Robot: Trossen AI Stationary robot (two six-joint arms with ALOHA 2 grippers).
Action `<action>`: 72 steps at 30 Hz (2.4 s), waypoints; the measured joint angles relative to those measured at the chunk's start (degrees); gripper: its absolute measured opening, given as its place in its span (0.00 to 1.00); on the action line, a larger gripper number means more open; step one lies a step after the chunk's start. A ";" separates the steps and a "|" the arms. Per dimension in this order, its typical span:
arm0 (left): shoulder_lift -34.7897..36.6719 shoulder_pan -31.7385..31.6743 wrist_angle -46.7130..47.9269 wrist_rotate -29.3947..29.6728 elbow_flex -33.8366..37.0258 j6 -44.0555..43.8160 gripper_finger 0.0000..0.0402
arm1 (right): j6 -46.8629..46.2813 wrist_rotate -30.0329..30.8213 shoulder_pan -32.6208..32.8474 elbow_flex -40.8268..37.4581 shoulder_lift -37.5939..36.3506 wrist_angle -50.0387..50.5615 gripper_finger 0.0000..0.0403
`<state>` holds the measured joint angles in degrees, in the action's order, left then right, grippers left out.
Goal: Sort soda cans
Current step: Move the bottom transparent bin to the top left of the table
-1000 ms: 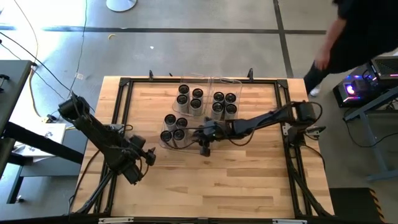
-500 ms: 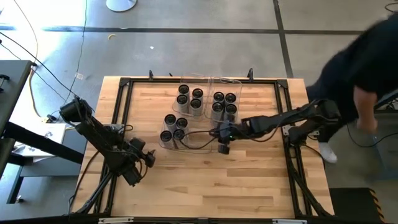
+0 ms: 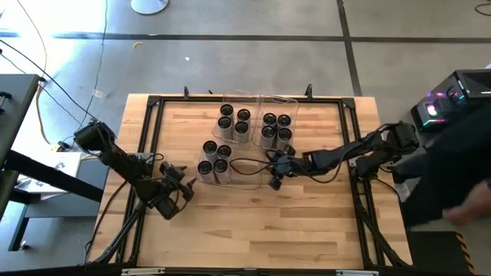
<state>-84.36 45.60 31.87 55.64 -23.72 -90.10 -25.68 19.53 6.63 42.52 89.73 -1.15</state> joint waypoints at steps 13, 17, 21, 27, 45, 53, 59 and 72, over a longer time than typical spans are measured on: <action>0.00 -9.07 -0.32 4.12 1.50 1.92 0.69 | 0.64 -0.66 -1.51 -0.23 0.00 -3.78 0.24; 0.00 -10.45 -0.87 6.19 1.48 2.33 0.56 | 0.64 -0.66 -1.51 -0.23 0.00 -3.80 0.24; 0.00 -9.86 -6.32 6.44 1.51 7.25 0.42 | 0.29 -1.06 -1.48 -0.23 0.00 -3.88 0.24; 0.00 -8.56 -18.20 6.35 1.52 16.10 0.27 | 0.22 -2.02 -1.29 -0.23 0.00 -4.00 0.24; -0.02 0.03 -25.47 -0.50 -1.95 19.38 0.01 | 0.22 -3.48 -1.38 -0.34 0.66 -7.60 0.24; 0.09 4.39 -21.19 -2.29 -2.06 10.70 0.00 | 0.01 -2.82 -1.40 -0.08 5.83 -15.44 0.24; 0.04 7.09 -15.65 -7.83 -2.03 4.56 0.00 | 2.71 -4.81 -2.19 -0.04 6.14 -15.55 0.24; 0.02 9.23 -8.59 -7.70 -1.93 -3.34 0.00 | 8.58 -9.17 -3.71 -0.39 2.38 -11.19 0.24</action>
<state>-84.33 54.83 23.28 47.94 -25.65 -93.45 -17.09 10.36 2.92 42.13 92.11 -12.34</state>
